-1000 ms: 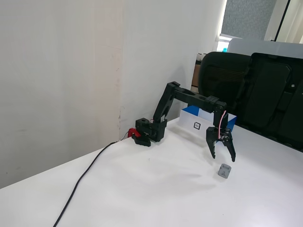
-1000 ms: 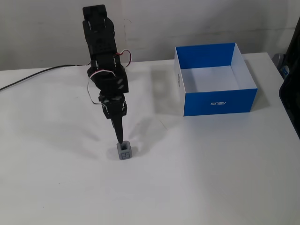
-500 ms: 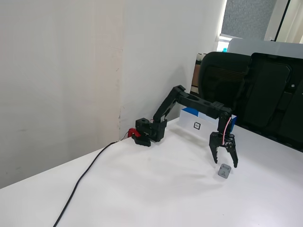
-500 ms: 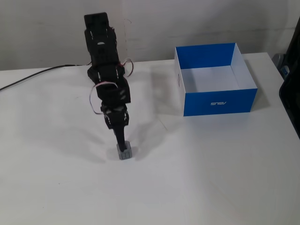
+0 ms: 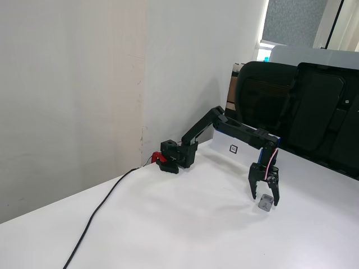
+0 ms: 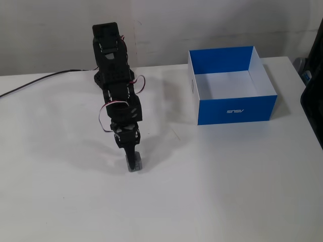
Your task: Grasp the gray block and put it in the box.
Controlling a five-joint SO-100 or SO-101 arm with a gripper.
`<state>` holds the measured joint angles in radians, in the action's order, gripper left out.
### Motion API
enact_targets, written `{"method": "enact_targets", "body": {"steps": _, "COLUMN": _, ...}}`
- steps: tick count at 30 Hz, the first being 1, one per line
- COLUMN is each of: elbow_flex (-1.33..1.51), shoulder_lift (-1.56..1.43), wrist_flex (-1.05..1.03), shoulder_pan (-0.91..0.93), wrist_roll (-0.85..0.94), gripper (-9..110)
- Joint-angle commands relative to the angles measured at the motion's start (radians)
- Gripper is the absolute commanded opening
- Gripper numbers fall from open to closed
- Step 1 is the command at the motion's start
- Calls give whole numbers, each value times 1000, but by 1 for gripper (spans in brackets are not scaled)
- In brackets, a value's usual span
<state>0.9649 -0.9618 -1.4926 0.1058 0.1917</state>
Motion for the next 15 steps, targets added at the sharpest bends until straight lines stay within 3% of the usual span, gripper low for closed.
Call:
{"method": "enact_targets", "body": {"steps": 1, "elbow_flex": -80, "shoulder_lift": -28, "wrist_flex": -8, "shoulder_pan": -5, "wrist_roll": -12, "gripper": 18}}
{"method": "enact_targets", "body": {"steps": 5, "elbow_flex": -92, "shoulder_lift": -26, "wrist_flex": -17, "shoulder_pan": -9, "wrist_roll": -12, "gripper": 0}}
{"method": "enact_targets", "body": {"steps": 15, "elbow_flex": -169, "shoulder_lift": -11, "wrist_flex": -94, "shoulder_pan": -29, "wrist_roll": -12, "gripper": 0}}
